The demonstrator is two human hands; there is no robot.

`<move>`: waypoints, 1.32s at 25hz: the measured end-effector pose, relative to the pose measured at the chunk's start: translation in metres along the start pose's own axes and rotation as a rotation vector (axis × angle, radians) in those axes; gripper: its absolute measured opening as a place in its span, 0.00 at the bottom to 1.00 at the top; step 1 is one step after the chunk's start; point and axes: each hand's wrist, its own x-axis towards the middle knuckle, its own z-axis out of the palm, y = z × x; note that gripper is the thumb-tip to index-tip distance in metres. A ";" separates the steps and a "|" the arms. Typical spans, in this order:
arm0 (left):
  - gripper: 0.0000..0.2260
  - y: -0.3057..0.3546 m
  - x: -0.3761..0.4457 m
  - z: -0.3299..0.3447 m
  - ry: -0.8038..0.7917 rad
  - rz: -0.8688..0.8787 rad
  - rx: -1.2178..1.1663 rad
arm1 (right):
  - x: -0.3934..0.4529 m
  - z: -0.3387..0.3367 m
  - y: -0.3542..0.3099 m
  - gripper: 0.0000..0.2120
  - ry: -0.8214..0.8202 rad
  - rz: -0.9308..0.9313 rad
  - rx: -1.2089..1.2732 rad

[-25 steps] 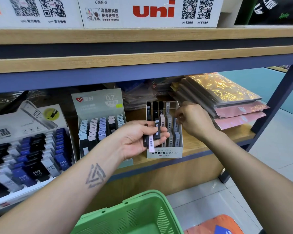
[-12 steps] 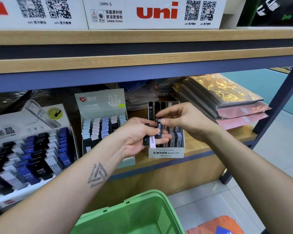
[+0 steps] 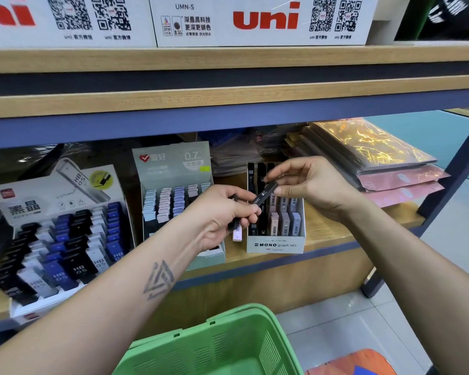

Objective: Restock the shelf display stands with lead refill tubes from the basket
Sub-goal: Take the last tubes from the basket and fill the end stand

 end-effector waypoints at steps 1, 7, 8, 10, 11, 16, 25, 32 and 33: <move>0.11 0.000 0.001 0.000 0.014 0.012 0.012 | 0.000 -0.001 0.000 0.14 0.003 0.000 -0.005; 0.11 -0.001 0.002 0.001 0.026 0.032 0.046 | 0.000 -0.005 0.000 0.13 -0.023 0.010 -0.012; 0.11 -0.001 0.002 0.000 0.014 0.019 0.031 | 0.000 -0.005 -0.002 0.12 -0.028 0.004 -0.022; 0.11 0.001 0.003 0.000 -0.006 -0.022 -0.021 | 0.001 -0.005 -0.007 0.10 -0.019 -0.026 -0.053; 0.10 0.002 0.003 0.000 -0.003 -0.039 -0.039 | 0.003 -0.005 -0.010 0.09 0.009 -0.039 -0.057; 0.05 0.013 0.005 -0.002 0.020 -0.044 -0.114 | 0.025 -0.005 -0.010 0.06 0.302 -0.040 -0.350; 0.11 0.025 0.000 -0.019 0.047 -0.036 -0.177 | 0.062 0.030 0.002 0.07 0.444 -0.257 -0.699; 0.14 0.026 -0.004 -0.033 0.084 -0.032 -0.170 | 0.073 0.035 0.007 0.08 0.451 -0.241 -0.758; 0.14 0.026 -0.005 -0.034 0.086 -0.031 -0.168 | 0.073 0.035 0.006 0.08 0.457 -0.237 -0.734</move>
